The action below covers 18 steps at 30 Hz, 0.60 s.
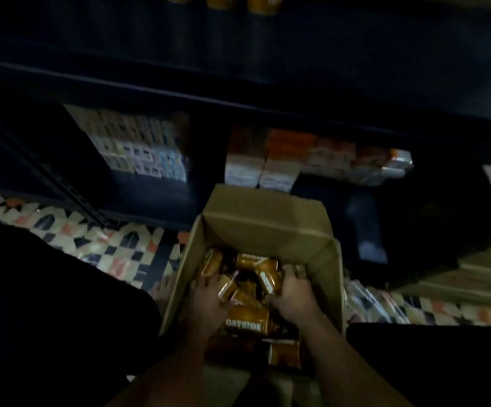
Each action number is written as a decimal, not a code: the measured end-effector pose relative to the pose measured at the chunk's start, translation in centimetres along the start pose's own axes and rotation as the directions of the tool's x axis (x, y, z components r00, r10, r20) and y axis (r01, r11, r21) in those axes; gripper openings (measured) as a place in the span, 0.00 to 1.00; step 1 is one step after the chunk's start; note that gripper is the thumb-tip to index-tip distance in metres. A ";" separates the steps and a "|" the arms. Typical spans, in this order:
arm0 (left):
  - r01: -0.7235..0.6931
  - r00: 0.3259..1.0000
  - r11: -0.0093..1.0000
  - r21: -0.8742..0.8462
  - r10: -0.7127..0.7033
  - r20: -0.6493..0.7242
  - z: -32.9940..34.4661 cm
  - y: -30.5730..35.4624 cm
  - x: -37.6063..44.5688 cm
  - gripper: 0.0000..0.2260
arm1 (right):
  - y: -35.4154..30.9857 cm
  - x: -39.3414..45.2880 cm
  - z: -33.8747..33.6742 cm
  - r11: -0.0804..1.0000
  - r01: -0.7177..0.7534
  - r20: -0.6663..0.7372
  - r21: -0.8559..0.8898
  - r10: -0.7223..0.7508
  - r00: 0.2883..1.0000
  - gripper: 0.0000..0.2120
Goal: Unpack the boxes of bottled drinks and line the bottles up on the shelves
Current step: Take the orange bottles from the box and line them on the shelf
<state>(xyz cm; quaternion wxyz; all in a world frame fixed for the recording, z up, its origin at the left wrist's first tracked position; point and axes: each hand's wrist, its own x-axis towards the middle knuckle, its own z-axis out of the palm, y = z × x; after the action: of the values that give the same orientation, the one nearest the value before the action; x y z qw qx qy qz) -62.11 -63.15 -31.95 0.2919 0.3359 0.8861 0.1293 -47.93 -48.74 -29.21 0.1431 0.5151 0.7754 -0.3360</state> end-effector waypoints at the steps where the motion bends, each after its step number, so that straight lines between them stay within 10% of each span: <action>1: 0.027 0.999 0.997 0.072 -0.029 0.022 0.4 0.0 0.1 0.33 | 0.6 0.2 0.7 0.999 -0.033 0.026 -0.021 0.034 0.999 0.39; 18: -0.027 0.995 0.946 0.324 -0.004 0.096 1.6 -0.4 3.5 0.32 | 1.3 3.3 3.9 0.984 -0.116 0.034 -0.138 0.122 0.992 0.30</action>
<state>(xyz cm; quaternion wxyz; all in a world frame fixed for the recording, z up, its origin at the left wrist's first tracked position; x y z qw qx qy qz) -63.43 -61.03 -34.90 0.2737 0.3905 0.8784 -0.0331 -48.64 -48.72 -34.44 0.2141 0.5424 0.7611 -0.2841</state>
